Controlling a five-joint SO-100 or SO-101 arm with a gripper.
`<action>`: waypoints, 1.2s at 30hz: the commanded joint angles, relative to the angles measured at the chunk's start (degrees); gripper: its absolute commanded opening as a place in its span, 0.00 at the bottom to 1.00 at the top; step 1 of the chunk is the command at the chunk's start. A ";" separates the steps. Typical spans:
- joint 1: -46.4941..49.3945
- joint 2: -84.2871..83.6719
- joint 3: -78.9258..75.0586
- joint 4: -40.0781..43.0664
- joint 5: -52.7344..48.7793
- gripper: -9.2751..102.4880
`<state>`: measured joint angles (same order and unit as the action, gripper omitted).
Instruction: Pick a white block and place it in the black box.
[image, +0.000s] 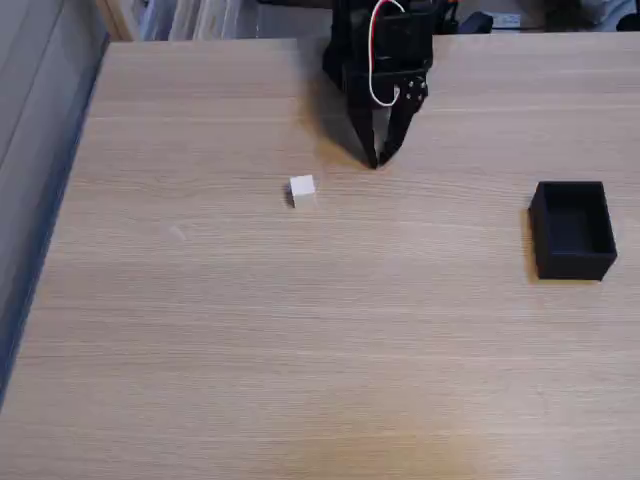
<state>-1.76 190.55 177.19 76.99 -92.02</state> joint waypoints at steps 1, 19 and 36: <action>0.35 0.35 0.79 0.26 -0.09 0.08; 1.14 0.35 0.79 0.26 0.00 0.08; 1.14 0.35 0.79 0.26 0.00 0.08</action>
<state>-1.05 190.55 177.19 76.99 -92.02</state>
